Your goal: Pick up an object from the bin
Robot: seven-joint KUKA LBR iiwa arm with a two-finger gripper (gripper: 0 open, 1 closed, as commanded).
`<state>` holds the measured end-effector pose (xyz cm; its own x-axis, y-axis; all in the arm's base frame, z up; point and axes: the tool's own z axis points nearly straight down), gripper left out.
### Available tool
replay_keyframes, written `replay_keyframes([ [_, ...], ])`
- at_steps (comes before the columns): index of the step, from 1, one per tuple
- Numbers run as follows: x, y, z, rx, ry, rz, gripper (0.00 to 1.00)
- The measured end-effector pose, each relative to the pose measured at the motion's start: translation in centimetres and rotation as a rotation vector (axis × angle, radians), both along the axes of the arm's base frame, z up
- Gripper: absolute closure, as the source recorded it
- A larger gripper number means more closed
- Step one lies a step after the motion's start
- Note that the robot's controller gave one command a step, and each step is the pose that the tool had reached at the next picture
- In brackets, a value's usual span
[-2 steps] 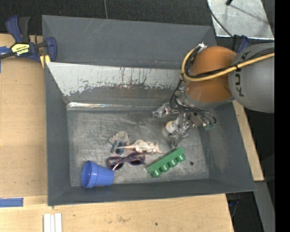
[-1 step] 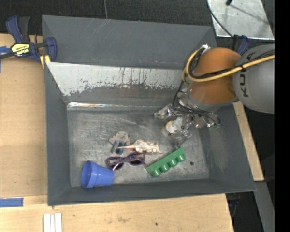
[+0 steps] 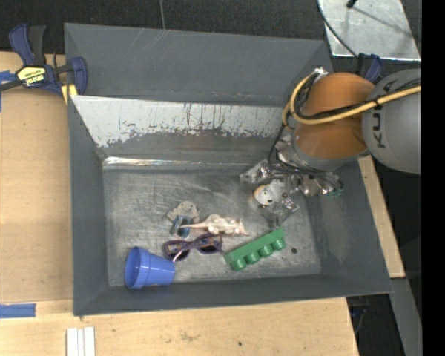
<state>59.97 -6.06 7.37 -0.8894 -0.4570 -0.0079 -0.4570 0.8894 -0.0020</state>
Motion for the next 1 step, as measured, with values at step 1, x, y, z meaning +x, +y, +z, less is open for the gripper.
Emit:
replay_keyframes([
  [1,-0.51,-4.08,0.19,-0.003,-0.008,0.151,1.00],
])
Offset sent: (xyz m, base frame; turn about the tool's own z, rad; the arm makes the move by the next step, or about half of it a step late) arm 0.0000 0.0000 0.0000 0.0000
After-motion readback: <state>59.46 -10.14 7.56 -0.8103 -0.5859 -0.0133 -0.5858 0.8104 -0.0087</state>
